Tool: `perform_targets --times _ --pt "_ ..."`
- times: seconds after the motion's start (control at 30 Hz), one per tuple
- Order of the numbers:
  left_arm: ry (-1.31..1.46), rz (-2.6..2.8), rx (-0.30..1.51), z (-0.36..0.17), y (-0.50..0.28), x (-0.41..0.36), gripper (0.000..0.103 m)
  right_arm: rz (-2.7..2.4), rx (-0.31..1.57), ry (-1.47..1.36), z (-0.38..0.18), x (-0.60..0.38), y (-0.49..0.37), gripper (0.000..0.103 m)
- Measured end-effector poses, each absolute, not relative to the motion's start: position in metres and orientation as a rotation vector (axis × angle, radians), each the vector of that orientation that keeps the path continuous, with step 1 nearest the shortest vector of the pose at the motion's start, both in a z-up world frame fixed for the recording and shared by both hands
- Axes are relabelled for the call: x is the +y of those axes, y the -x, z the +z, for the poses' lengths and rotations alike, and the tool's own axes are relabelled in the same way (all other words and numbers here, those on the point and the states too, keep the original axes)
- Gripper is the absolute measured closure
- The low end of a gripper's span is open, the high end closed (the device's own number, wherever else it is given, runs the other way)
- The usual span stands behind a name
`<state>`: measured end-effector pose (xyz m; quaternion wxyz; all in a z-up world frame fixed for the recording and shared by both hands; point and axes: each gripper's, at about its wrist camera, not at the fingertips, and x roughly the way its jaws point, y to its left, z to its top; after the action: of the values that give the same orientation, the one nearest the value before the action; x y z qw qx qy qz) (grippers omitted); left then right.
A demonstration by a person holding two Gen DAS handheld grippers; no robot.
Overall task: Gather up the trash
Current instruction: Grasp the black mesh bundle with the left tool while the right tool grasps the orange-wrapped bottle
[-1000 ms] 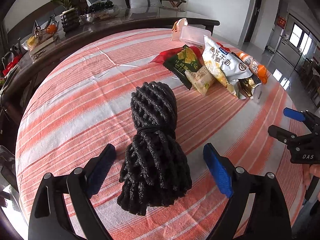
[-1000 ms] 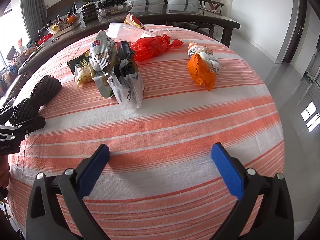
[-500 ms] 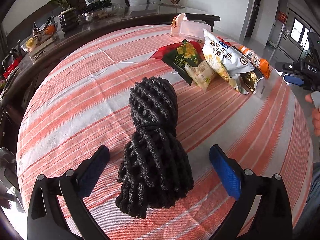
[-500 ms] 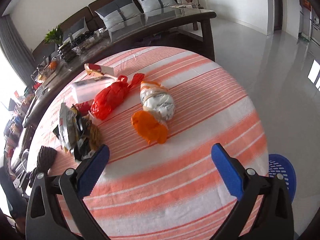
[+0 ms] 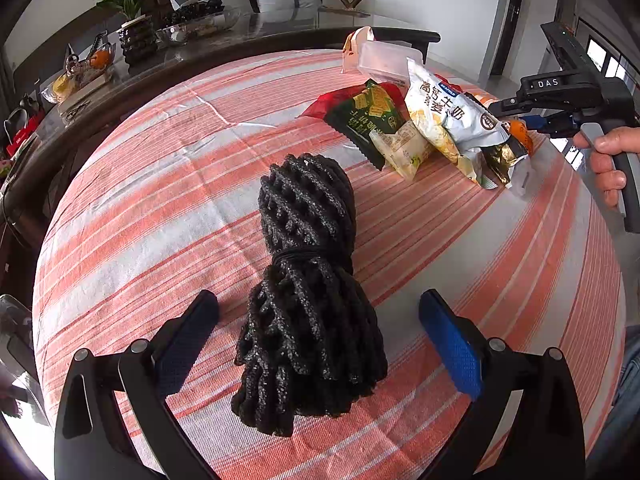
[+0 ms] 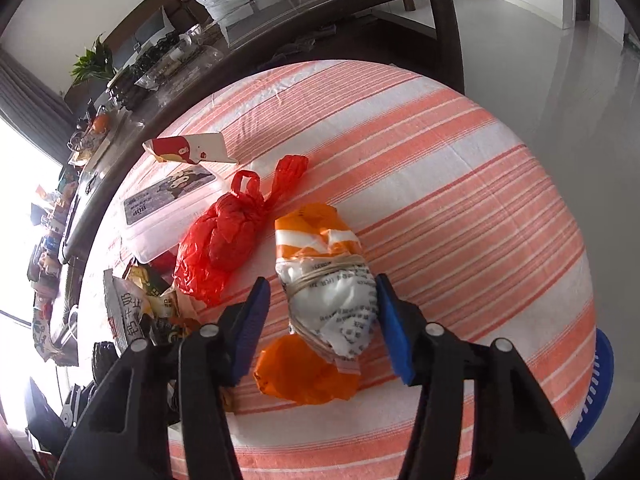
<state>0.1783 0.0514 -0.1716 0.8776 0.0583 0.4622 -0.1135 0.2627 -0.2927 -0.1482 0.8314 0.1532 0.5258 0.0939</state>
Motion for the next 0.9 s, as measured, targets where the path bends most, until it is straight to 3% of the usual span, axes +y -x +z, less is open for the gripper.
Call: perform_targets --times 0.23,0.37,0.47,0.63,0.8,0.9 --pt "-0.115 -0.24 0.963 -0.171 -0.178 0.052 0.004 0.206 1.062 -0.089 -0.128 -0.259 -0.226 0.059" --pt "0.03 -0.327 0.94 -0.164 -0.176 0.074 0.005 0.204 1.047 0.068 -0.115 -0.243 -0.183 0.059" --pt "0.113 -0.365 0.933 -0.158 -0.172 0.089 0.005 0.234 1.07 0.113 -0.118 -0.234 -0.153 0.059" --pt "0.015 -0.352 0.942 -0.152 -0.175 0.071 0.005 0.273 1.114 0.093 -0.136 -0.234 -0.135 0.058" --pt "-0.064 -0.343 0.979 -0.154 -0.186 0.053 0.023 0.303 1.127 0.102 -0.139 -0.231 -0.131 0.057" --pt "-0.077 -0.334 0.984 -0.155 -0.189 0.051 0.03 0.319 1.151 0.108 -0.142 -0.231 -0.132 0.046"
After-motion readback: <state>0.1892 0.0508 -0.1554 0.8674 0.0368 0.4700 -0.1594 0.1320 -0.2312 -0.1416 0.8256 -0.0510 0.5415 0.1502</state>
